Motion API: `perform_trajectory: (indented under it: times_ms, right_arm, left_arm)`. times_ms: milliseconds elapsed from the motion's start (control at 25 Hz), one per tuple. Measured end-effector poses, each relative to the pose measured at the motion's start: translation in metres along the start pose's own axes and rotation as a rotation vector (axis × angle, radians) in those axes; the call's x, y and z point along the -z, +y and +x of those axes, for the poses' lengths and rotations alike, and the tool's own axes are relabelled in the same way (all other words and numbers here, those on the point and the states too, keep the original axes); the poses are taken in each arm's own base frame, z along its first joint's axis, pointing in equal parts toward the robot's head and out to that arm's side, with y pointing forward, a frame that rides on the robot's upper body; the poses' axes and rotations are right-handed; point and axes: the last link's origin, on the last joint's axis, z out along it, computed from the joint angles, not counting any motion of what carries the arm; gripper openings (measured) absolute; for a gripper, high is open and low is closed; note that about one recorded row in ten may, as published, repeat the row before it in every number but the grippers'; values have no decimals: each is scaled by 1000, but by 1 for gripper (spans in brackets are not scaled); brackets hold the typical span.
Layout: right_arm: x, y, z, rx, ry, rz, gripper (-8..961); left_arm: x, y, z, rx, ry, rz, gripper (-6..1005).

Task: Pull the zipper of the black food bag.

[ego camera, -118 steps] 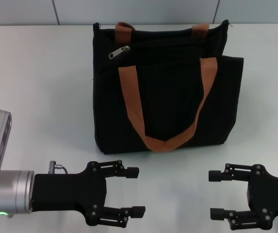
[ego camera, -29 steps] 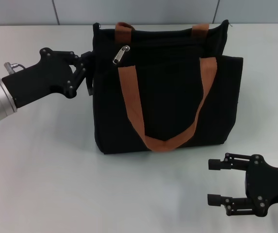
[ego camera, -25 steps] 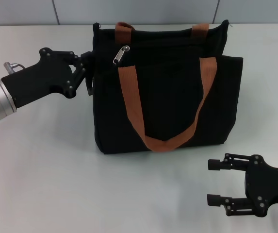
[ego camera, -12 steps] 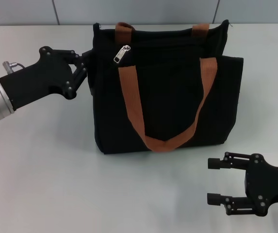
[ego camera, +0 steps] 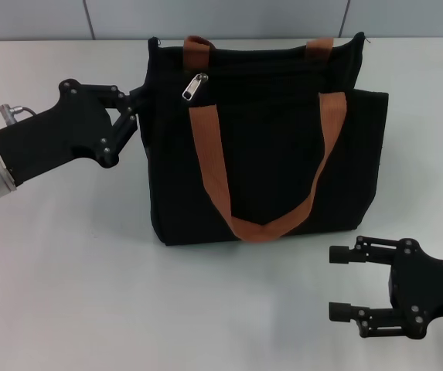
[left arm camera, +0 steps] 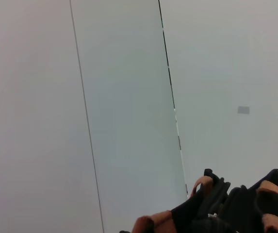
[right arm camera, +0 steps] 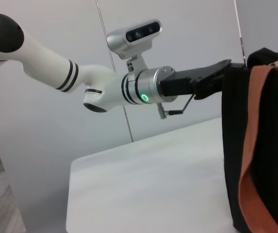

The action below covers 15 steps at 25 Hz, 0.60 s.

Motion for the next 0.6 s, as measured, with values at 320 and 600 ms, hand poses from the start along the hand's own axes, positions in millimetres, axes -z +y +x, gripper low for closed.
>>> perform_trajectory:
  times_ms: [320, 600]
  right_arm:
    - [23, -5, -64, -152, -330, -84, 790]
    - [33, -44, -118, -410, -403, -108, 790]
  left_arm:
    - [0, 0, -1, 11, -7, 8, 18]
    - [-1, 1, 0, 15, 7, 8, 18]
